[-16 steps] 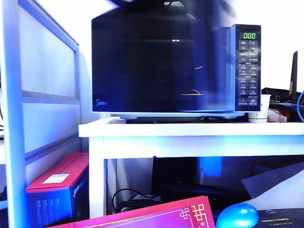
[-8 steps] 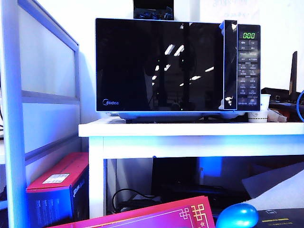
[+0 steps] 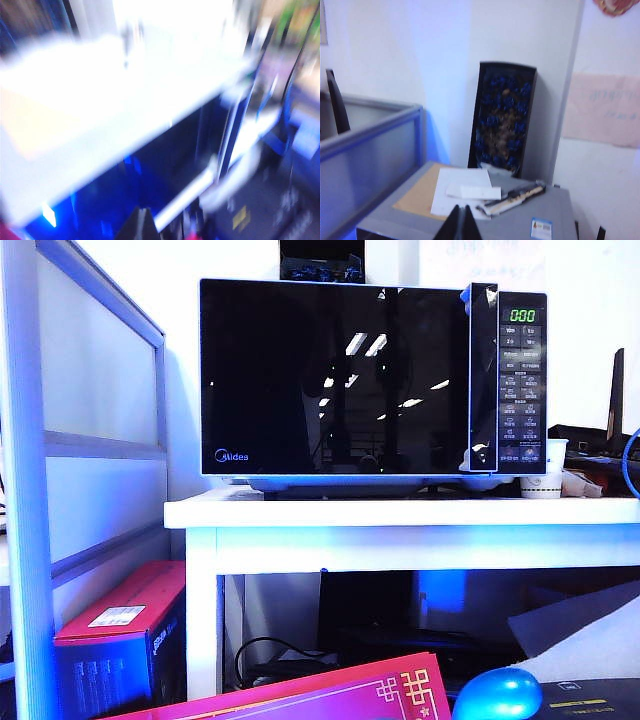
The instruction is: Open the microwave door, place the orange inside the microwave, then close the microwave door.
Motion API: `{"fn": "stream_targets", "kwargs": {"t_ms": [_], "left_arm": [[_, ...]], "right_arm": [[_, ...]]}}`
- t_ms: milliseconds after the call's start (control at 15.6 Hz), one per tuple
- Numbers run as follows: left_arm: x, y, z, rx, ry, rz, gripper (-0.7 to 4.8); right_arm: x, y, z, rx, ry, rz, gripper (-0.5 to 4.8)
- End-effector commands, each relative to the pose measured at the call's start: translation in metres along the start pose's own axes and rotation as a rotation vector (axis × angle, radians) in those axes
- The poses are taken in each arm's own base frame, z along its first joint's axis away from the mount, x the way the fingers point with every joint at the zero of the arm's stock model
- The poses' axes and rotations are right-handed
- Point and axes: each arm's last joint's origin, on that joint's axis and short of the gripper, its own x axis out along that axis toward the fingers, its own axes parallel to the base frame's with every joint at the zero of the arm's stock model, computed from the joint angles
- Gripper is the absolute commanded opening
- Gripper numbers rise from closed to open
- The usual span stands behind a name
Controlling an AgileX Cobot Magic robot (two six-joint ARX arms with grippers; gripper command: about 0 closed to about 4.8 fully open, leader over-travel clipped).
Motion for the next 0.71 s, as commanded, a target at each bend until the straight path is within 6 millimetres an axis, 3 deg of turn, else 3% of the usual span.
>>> {"fn": "stream_targets", "kwargs": {"t_ms": [64, 128, 193, 321, 450, 514, 707], "left_arm": [[-0.082, -0.01, 0.026, 0.013, -0.2, 0.014, -0.05], [-0.115, -0.014, 0.032, 0.013, -0.273, 0.019, -0.05], [-0.161, -0.02, 0.034, 0.024, -0.355, 0.034, -0.05], [-0.221, -0.029, 0.028, 0.036, -0.436, 0.039, -0.05], [-0.269, -0.037, 0.017, 0.044, -0.49, 0.044, -0.05], [-0.305, -0.044, 0.004, 0.05, -0.527, 0.048, -0.05], [-0.363, -0.054, -0.028, 0.046, -0.55, 0.081, -0.05]], "right_arm": [[-0.025, -0.002, 0.015, -0.001, -0.078, -0.004, -0.01], [-0.035, -0.002, 0.019, -0.001, -0.099, -0.005, -0.01], [-0.053, -0.003, 0.026, 0.0, -0.135, -0.006, -0.01], [-0.08, -0.004, 0.034, 0.001, -0.172, -0.008, -0.01], [-0.11, -0.005, 0.04, -0.001, -0.206, 0.011, -0.01], [-0.134, -0.005, 0.043, -0.005, -0.232, 0.053, -0.01], [-0.181, -0.005, 0.04, -0.007, -0.211, 0.073, -0.01]]}}
